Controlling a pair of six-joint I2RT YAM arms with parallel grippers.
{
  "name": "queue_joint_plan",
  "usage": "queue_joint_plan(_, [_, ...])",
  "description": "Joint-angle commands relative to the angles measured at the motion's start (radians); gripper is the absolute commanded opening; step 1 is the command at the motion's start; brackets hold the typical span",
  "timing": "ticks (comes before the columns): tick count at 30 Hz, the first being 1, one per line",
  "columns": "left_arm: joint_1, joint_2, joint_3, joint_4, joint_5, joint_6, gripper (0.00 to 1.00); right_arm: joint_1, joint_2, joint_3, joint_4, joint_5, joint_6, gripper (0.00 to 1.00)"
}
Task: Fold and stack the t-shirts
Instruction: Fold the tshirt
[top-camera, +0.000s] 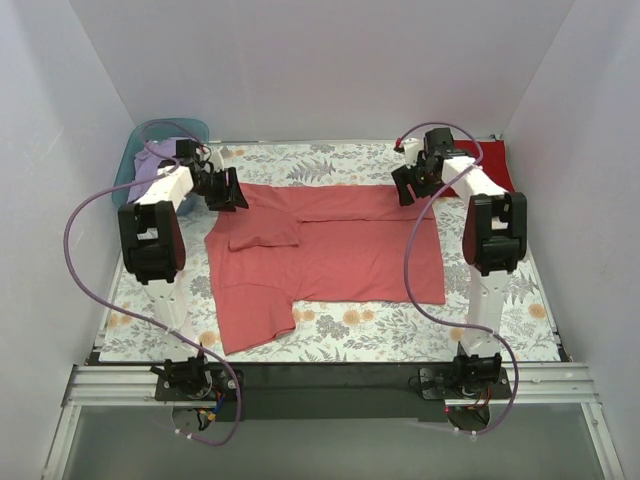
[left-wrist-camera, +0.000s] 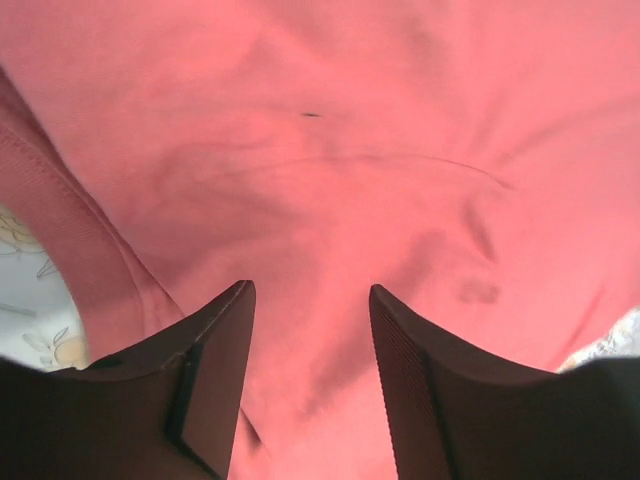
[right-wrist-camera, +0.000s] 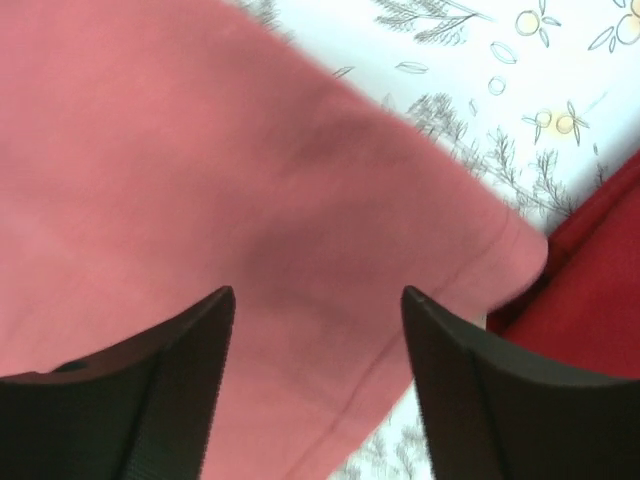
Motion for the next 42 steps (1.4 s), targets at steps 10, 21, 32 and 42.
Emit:
queue_joint_plan(10, [0.028, -0.555, -0.225, -0.573, 0.166, 0.853, 0.67, 0.04, -0.671, -0.366, -0.377, -0.149, -0.331, 0.88])
queue_joint_plan(21, [-0.085, -0.918, -0.736, -0.551, -0.05, 1.036, 0.67, 0.217, -1.018, -1.019, -0.272, 0.116, -0.385, 0.68])
queue_joint_plan(32, [-0.153, -0.963, -0.827, -0.47, -0.101, 0.998, 0.66, 0.231, -0.963, -1.143, -0.108, 0.247, -0.394, 0.6])
queue_joint_plan(42, [-0.252, -0.991, -0.934, -0.404, -0.183, 0.999, 0.64, 0.252, -0.935, -1.201, -0.048, 0.25, -0.381, 0.28])
